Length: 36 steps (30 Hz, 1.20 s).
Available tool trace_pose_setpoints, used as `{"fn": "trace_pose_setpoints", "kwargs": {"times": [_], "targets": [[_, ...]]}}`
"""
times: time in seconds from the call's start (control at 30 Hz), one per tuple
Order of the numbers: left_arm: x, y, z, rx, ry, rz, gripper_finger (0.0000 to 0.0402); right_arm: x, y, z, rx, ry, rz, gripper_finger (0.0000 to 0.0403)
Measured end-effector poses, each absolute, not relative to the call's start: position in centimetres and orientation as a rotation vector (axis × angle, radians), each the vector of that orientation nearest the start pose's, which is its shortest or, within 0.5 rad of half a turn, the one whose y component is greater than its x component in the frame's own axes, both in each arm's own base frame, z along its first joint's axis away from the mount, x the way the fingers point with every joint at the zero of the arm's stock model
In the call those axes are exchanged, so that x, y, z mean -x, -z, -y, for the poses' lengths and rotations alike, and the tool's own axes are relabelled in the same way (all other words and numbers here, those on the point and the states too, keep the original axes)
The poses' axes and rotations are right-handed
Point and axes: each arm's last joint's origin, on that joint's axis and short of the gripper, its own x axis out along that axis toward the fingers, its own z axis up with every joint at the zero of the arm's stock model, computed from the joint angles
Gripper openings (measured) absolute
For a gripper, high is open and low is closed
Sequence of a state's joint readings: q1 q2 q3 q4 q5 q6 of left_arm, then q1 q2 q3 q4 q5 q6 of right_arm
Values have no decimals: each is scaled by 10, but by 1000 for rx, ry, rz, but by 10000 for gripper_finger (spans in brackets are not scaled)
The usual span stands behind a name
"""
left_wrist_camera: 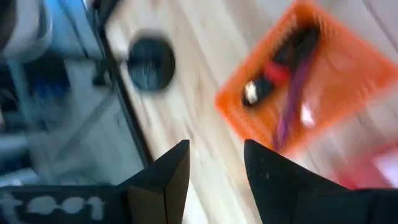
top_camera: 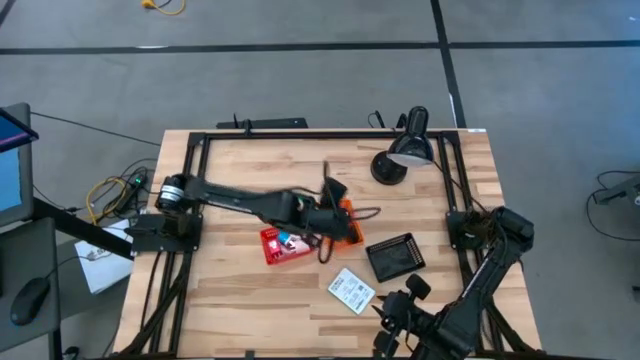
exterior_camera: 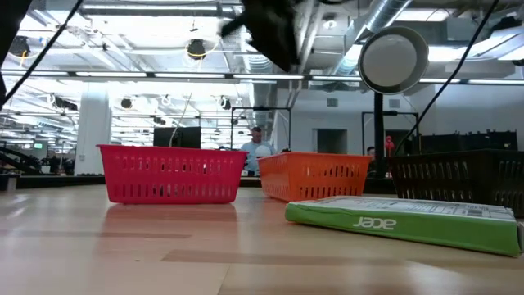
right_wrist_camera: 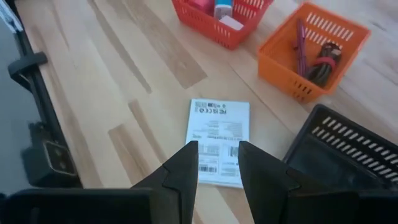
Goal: Pick and place items into bin
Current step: Put the white card reader box in the black bin
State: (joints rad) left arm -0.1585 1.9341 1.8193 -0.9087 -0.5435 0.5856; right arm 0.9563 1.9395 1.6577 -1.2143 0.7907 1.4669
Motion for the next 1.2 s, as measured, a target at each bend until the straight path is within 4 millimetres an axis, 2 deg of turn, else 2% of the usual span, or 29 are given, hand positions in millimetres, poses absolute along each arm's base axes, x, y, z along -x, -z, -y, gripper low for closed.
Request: {"fn": "trace_pose_setpoints", "kwargs": {"times": [0.17, 0.27, 0.37, 0.5, 0.67, 0.77, 0.87, 1.03, 1.13, 1.2], "targets": [[-364, -364, 43, -707, -137, -1119, 142, -241, -218, -305, -157, 535, -802, 108], [-340, -388, 39, -661, -167, -1109, 142, -253, -196, -308, -172, 551, -841, 108], [-313, -410, 35, -649, -181, -1076, 142, -265, -179, -305, -237, 570, -999, 108], [-284, -429, 31, -548, -231, -1040, 142, -277, -167, -300, -392, 636, -1080, 108], [-270, -436, 31, -340, -241, -1010, 141, -279, -175, -298, -490, 685, -993, 108], [-276, -426, 40, -339, -79, -1024, 141, -277, -180, -302, -550, 701, -881, 108], [-291, -404, 57, -370, 133, -992, 135, -273, -179, -310, -699, 733, -859, 108], [-312, -350, 93, -495, 404, -873, 87, -262, -180, -327, -883, 733, -820, 108], [-320, -312, 106, -568, 471, -786, 50, -250, -180, -334, -930, 753, -803, 108], [-319, -286, 109, -594, 480, -790, 24, -242, -178, -337, -936, 774, -800, 108]]}}
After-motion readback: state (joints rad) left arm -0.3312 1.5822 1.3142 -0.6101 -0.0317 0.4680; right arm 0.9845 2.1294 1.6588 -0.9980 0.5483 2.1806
